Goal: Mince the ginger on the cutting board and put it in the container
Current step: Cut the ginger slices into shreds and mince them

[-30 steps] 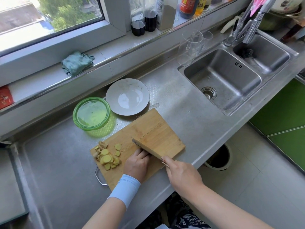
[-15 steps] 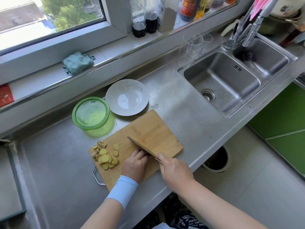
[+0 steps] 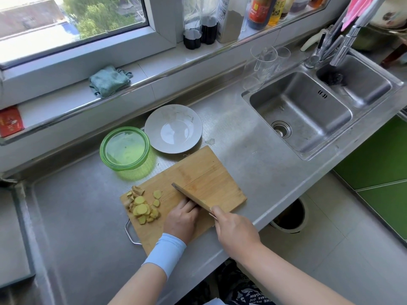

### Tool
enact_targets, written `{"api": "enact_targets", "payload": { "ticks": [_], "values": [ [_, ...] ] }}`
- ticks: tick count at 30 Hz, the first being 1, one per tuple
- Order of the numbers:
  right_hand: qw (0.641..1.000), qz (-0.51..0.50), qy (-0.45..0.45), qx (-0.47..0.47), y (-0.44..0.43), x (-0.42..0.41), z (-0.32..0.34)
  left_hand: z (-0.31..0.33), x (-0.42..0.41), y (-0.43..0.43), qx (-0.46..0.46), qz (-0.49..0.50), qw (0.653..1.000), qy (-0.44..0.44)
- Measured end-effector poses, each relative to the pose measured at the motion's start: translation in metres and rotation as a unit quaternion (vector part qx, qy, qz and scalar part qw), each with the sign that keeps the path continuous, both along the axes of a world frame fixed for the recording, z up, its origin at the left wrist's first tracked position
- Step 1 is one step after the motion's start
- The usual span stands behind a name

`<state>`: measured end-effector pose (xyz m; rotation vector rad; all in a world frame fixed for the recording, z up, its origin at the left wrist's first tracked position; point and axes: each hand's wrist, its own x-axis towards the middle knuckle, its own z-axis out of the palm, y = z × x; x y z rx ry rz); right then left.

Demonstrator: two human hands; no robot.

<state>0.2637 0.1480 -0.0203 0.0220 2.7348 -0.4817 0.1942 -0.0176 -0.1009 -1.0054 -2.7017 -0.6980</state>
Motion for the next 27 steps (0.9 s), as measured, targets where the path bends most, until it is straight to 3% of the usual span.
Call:
{"api": "enact_targets", "payload": {
  "ticks": [27],
  "values": [
    [1.0, 0.003, 0.002, -0.003, -0.005, -0.012, -0.001, 0.001, 0.004, 0.003, 0.014, 0.022, 0.999, 0.02]
  ]
}}
